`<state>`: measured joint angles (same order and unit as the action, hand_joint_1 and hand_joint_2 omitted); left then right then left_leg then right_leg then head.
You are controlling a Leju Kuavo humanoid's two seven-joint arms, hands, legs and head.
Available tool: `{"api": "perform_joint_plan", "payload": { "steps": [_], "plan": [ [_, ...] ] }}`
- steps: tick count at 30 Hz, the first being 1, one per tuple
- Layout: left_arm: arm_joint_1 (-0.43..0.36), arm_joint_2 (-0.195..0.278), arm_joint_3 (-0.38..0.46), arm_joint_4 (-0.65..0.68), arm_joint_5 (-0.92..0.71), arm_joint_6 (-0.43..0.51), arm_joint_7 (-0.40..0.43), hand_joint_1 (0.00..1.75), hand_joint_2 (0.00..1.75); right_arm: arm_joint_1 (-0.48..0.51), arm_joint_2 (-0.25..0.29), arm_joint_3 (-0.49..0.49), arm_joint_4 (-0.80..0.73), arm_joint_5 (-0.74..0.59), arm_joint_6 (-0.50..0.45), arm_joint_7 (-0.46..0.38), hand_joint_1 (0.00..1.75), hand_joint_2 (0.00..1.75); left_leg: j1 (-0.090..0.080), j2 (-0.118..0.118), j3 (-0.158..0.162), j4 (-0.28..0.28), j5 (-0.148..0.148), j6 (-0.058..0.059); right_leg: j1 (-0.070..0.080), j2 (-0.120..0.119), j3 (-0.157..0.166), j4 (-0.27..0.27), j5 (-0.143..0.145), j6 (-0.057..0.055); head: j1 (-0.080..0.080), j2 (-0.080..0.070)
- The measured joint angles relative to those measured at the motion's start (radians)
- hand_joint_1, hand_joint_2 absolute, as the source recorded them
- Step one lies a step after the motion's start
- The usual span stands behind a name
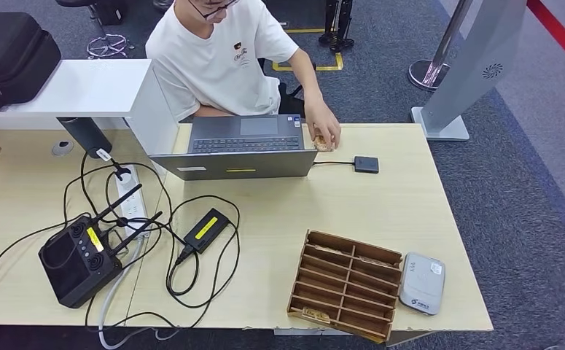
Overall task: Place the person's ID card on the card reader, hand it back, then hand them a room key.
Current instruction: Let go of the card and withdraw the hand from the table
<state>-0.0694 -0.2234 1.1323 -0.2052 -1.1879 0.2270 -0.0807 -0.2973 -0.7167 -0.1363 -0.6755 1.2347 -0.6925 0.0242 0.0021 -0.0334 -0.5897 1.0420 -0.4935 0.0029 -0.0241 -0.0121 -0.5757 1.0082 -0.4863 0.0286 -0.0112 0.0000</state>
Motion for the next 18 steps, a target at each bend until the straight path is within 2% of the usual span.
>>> {"api": "perform_joint_plan", "payload": {
  "steps": [5, 9, 14, 18],
  "plan": [
    [0.000, 0.002, 0.010, 0.000, 0.001, 0.008, 0.025, 0.00, 1.75, 0.165, 0.004, -0.241, 0.012, 0.092, 0.000, -0.044, 0.00, 1.75, 0.000, 0.003, 0.002, -0.001, -0.001, 0.000, 0.000, 0.003, 0.000, 0.000, -0.001, -0.001, 0.000, 0.000],
    [-0.001, 0.002, 0.015, 0.000, 0.006, 0.009, 0.039, 0.00, 1.75, 0.253, 0.039, -0.406, 0.032, 0.167, 0.000, -0.076, 0.00, 1.75, 0.000, 0.004, 0.003, -0.001, -0.002, -0.001, 0.000, 0.004, 0.001, 0.000, -0.002, -0.001, 0.000, 0.000],
    [-0.002, 0.000, 0.039, 0.000, -0.004, 0.022, 0.067, 0.00, 1.75, 0.336, 0.127, -0.586, 0.065, 0.219, 0.000, -0.103, 0.00, 1.75, 0.001, 0.005, 0.004, -0.001, -0.002, -0.001, 0.000, 0.006, 0.001, 0.000, -0.002, -0.001, 0.000, 0.000],
    [-0.004, -0.003, 0.059, 0.000, -0.028, 0.043, 0.099, 0.00, 1.75, 0.360, 0.230, -0.729, 0.101, 0.319, 0.001, -0.120, 0.00, 1.75, 0.001, 0.008, 0.005, -0.002, -0.003, -0.002, 0.001, 0.009, 0.001, 0.000, -0.003, -0.002, 0.000, 0.000]
  ]
}}
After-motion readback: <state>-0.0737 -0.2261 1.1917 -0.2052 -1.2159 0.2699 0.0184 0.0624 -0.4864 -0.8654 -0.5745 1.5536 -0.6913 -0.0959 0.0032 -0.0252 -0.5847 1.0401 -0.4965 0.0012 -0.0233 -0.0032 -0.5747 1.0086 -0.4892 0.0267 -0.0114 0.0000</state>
